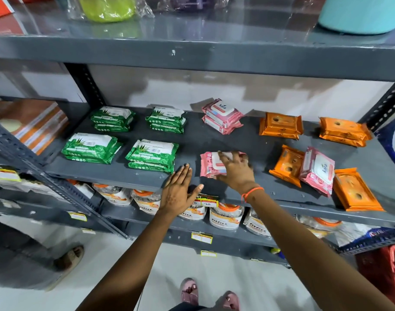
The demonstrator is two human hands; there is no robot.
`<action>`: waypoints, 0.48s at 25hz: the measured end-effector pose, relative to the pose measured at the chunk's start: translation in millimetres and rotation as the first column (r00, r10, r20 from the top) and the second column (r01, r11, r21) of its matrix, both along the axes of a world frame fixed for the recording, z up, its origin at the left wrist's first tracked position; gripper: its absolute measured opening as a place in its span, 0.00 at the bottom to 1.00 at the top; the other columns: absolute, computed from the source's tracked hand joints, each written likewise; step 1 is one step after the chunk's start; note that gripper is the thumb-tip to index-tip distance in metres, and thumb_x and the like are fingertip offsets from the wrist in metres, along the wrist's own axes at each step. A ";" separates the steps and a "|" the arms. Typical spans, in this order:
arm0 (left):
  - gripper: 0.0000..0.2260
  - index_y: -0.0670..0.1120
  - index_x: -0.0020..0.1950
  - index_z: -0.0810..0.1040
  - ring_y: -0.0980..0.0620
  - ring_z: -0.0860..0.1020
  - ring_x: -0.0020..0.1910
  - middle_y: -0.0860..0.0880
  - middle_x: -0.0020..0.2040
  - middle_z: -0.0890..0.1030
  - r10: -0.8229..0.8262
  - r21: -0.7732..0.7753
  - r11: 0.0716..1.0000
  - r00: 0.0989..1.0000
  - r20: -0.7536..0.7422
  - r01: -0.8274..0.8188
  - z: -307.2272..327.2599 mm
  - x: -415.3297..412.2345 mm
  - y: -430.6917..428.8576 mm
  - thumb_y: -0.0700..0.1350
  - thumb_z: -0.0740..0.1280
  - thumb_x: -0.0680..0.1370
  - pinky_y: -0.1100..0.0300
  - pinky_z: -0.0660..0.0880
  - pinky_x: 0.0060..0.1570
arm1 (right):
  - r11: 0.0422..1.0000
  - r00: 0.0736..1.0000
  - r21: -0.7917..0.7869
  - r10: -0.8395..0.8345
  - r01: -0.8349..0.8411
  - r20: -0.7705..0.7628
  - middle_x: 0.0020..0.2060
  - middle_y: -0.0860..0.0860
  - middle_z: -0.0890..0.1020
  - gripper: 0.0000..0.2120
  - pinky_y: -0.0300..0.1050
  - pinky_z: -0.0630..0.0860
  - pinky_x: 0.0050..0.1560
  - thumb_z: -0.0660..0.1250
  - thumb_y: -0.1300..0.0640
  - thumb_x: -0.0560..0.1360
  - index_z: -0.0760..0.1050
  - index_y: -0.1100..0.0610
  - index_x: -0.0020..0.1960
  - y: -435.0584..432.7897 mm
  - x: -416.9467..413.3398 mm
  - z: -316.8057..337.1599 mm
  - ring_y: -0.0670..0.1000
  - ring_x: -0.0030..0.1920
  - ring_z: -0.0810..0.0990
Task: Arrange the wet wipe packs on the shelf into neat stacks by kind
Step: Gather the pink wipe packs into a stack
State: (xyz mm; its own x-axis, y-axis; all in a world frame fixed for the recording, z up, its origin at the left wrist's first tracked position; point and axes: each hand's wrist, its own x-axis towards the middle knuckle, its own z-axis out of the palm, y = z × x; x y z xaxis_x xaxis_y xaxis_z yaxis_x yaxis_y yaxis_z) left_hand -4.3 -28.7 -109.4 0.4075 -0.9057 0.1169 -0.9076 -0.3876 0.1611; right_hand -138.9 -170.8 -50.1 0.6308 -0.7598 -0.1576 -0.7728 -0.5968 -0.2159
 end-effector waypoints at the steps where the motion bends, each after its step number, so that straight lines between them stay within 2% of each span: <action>1: 0.42 0.42 0.73 0.59 0.49 0.59 0.74 0.45 0.75 0.61 0.004 0.016 1.000 1.000 0.018 -0.004 -0.9 0.9 2.3 0.69 0.34 0.73 0.51 0.60 0.73 | 1.000 1.000 -0.012 -0.008 0.008 0.000 0.75 0.57 0.57 0.38 0.65 0.64 0.68 0.68 0.43 0.72 0.53 0.46 0.77 5.9 5.4 0.8 0.64 0.74 0.54; 5: 0.44 0.43 0.75 0.54 0.49 0.56 0.75 0.46 0.76 0.56 0.034 0.060 0.998 0.999 0.027 -0.035 -5.0 4.0 6.3 0.72 0.34 0.70 0.50 0.58 0.74 | 0.999 0.999 -0.001 -0.043 0.043 -0.003 0.76 0.57 0.56 0.38 0.64 0.63 0.68 0.67 0.43 0.73 0.51 0.45 0.77 17.6 19.3 1.9 0.64 0.75 0.53; 9: 0.44 0.43 0.75 0.54 0.49 0.56 0.75 0.46 0.76 0.57 0.034 0.062 0.997 0.999 0.031 -0.036 -5.1 4.0 5.0 0.72 0.34 0.70 0.51 0.57 0.74 | 0.999 0.999 0.004 -0.042 0.042 0.011 0.75 0.57 0.57 0.39 0.64 0.64 0.69 0.65 0.39 0.72 0.49 0.45 0.77 18.4 16.8 -0.1 0.64 0.74 0.55; 12: 0.43 0.42 0.74 0.55 0.48 0.58 0.75 0.45 0.76 0.59 0.030 0.050 0.998 0.999 0.042 -0.032 -6.2 4.4 7.1 0.71 0.35 0.71 0.51 0.56 0.73 | 0.987 0.983 0.058 -0.153 0.148 0.103 0.75 0.57 0.58 0.37 0.64 0.62 0.70 0.58 0.35 0.74 0.48 0.45 0.77 3.3 3.1 5.7 0.66 0.74 0.57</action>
State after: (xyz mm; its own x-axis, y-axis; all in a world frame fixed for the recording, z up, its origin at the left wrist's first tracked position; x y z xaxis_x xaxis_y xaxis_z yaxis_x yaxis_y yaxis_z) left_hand 0.1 -21.6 -115.6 0.4314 -0.8978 0.0883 -0.9004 -0.4224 0.1037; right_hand -135.8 -167.5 -44.5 0.5249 -0.8403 -0.1356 -0.8239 -0.4616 -0.3288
